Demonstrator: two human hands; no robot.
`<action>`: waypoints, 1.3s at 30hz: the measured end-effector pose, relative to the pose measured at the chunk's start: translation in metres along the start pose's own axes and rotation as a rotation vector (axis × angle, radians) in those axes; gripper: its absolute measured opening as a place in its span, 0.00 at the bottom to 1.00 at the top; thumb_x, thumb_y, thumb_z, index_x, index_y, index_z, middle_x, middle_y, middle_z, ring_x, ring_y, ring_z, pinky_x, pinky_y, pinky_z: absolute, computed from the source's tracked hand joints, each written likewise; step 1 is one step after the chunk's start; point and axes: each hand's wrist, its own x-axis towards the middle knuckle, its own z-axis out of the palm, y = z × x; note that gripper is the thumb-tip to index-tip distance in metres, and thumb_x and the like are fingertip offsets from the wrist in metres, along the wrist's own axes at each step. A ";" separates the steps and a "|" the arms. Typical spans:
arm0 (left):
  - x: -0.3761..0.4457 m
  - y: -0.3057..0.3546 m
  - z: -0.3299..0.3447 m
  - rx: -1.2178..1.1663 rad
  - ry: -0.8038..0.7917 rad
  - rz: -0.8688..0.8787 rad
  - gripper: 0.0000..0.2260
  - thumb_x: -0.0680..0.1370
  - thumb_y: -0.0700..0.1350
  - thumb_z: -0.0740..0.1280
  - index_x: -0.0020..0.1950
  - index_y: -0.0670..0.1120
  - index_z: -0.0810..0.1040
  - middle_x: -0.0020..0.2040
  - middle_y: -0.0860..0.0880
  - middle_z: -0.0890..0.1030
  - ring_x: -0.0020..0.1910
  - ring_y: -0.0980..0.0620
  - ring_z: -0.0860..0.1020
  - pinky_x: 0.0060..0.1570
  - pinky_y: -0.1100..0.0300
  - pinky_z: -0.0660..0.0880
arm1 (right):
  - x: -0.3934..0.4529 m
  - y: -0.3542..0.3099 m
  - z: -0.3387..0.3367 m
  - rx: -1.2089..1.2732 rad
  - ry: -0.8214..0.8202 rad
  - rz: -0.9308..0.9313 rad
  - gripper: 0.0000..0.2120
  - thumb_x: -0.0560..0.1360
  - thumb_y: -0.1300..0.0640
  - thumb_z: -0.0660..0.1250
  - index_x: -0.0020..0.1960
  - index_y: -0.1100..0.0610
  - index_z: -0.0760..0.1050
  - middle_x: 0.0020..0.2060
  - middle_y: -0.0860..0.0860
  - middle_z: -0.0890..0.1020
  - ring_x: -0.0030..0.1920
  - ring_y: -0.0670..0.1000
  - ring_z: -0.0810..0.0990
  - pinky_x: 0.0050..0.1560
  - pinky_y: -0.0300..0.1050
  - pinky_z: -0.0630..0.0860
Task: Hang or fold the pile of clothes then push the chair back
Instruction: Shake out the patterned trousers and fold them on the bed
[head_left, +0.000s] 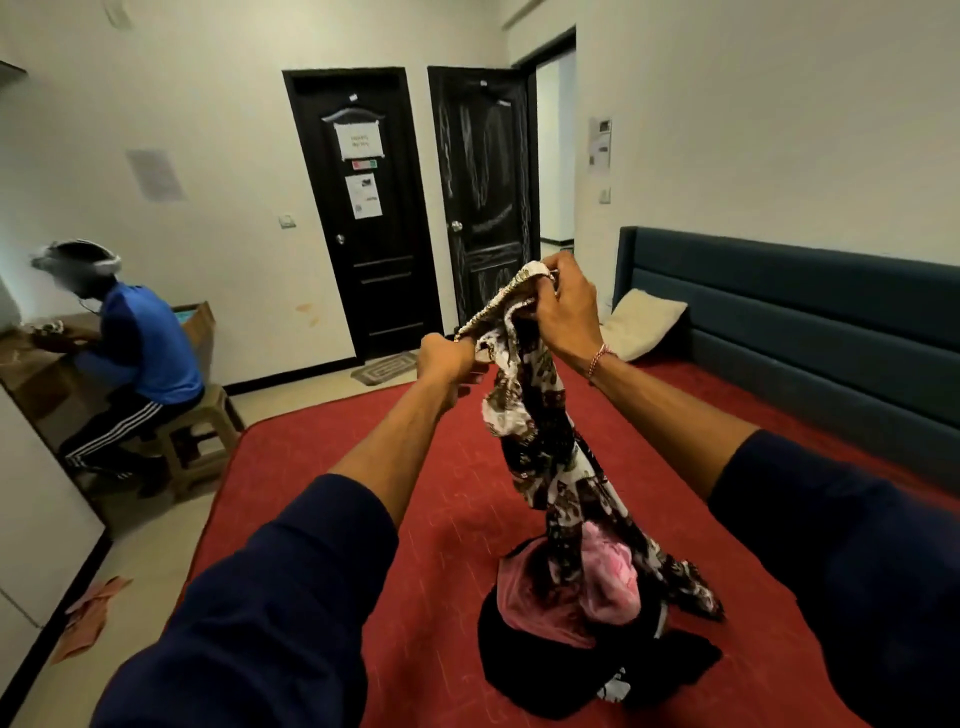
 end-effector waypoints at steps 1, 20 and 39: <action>-0.005 0.007 -0.004 -0.100 -0.029 -0.040 0.08 0.80 0.44 0.63 0.46 0.40 0.77 0.32 0.45 0.83 0.24 0.49 0.77 0.27 0.60 0.73 | 0.000 -0.008 0.001 0.011 -0.008 -0.003 0.07 0.82 0.61 0.58 0.57 0.60 0.72 0.43 0.51 0.80 0.44 0.50 0.80 0.46 0.51 0.78; -0.019 0.056 -0.073 0.235 0.044 0.454 0.13 0.79 0.36 0.56 0.34 0.44 0.67 0.30 0.48 0.68 0.28 0.53 0.67 0.19 0.66 0.63 | 0.028 -0.125 -0.006 0.339 -0.184 -0.190 0.08 0.86 0.55 0.51 0.58 0.44 0.67 0.57 0.50 0.76 0.59 0.50 0.78 0.58 0.49 0.81; -0.040 0.154 -0.236 0.902 0.474 0.861 0.17 0.75 0.34 0.66 0.62 0.37 0.66 0.56 0.35 0.74 0.54 0.36 0.75 0.47 0.46 0.71 | 0.050 -0.148 -0.009 0.053 0.261 0.052 0.08 0.78 0.59 0.67 0.54 0.58 0.69 0.43 0.51 0.77 0.42 0.50 0.76 0.41 0.45 0.74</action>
